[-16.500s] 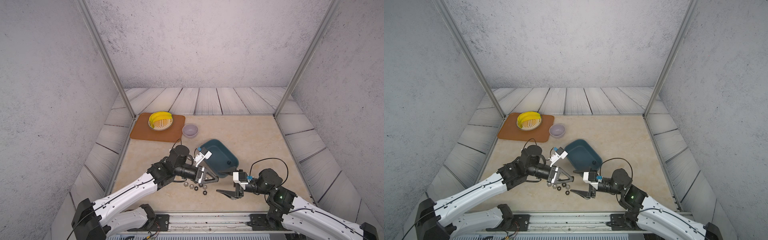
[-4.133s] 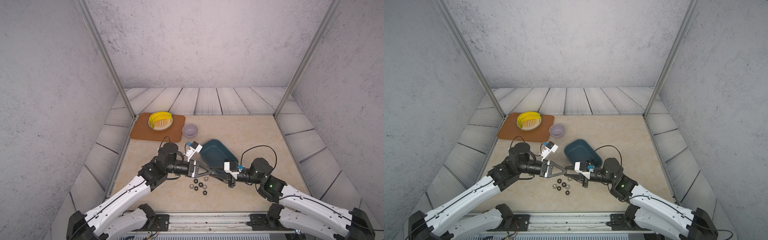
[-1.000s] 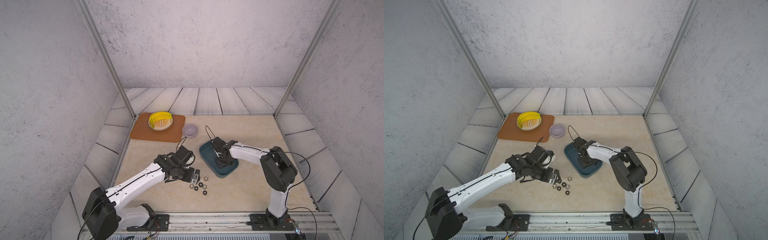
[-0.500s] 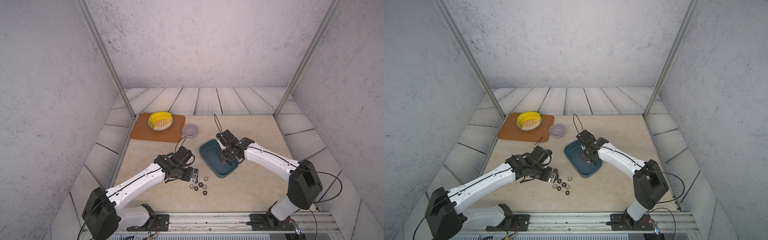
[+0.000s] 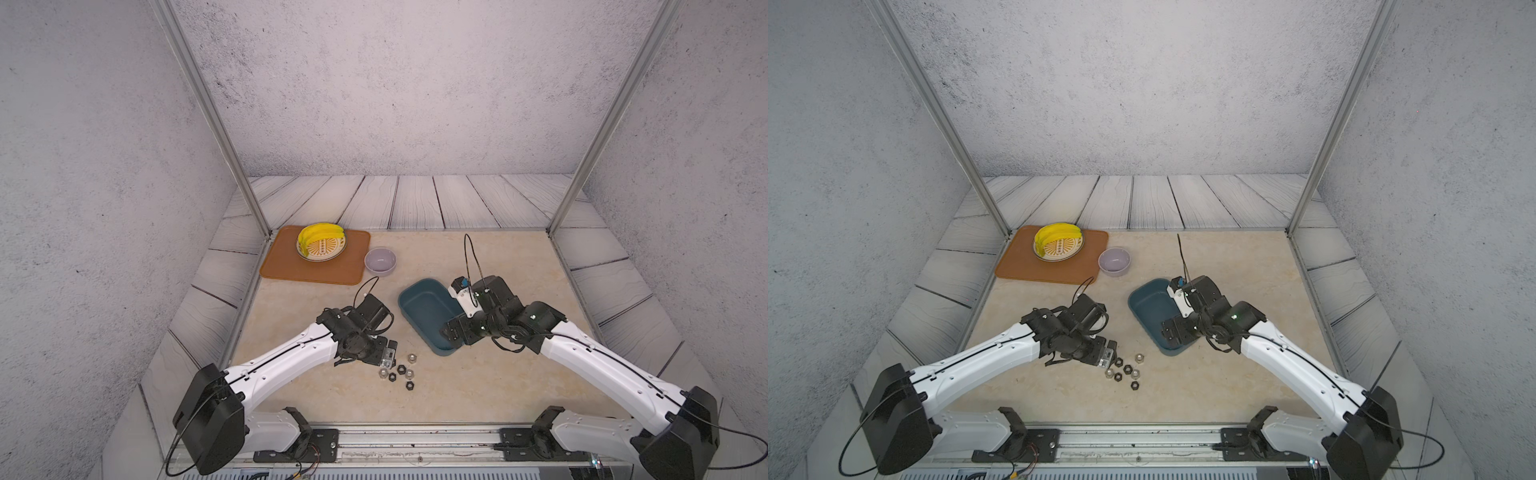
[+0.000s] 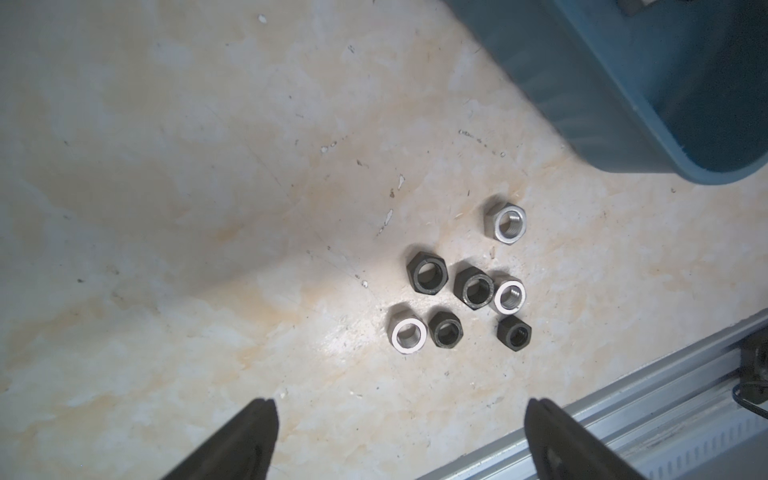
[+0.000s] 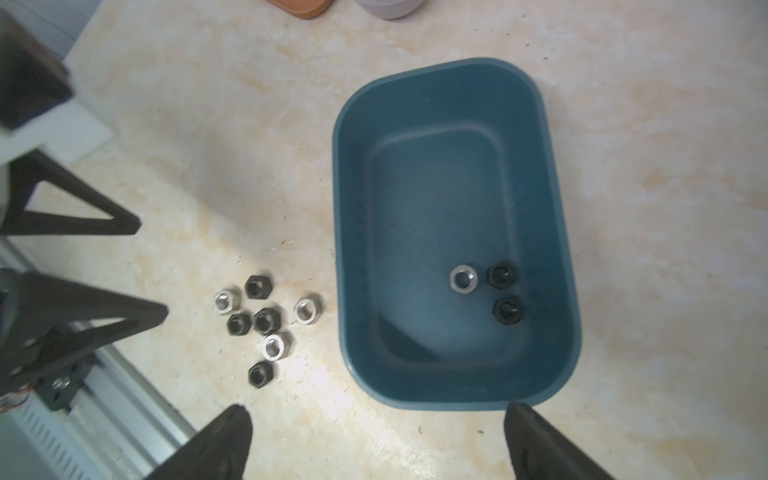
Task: Put the nuts on the desktop into the storage box
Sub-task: Place the nut in the storage box, then pick up the nut from the center of the board.
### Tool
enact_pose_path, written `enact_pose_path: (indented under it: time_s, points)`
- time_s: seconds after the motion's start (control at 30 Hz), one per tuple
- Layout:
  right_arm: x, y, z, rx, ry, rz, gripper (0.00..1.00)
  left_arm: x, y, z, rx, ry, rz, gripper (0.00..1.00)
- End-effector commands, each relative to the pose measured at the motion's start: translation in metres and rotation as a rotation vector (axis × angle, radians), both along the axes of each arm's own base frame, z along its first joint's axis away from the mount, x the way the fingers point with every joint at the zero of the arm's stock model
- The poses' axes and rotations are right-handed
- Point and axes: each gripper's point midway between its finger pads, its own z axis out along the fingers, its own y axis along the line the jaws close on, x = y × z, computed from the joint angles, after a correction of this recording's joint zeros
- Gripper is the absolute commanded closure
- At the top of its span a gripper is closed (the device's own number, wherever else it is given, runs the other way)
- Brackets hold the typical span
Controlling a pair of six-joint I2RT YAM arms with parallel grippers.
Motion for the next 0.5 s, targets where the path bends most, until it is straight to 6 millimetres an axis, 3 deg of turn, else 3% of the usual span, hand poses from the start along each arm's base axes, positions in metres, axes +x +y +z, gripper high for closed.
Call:
enact_pose_path:
  time_s: [0.0,0.3,0.47]
  points:
    - [-0.03,0.009,-0.002,0.091,0.095,0.073,0.01,-0.006,0.008,-0.012,0.06,0.039,0.007,0.01]
    - [-0.07,0.026,-0.008,0.214,0.15,0.2,0.01,-0.007,-0.004,-0.033,0.116,0.097,-0.03,0.16]
    - [-0.076,0.031,-0.001,0.243,0.125,0.234,0.01,-0.008,-0.009,-0.047,0.141,0.142,-0.049,0.27]
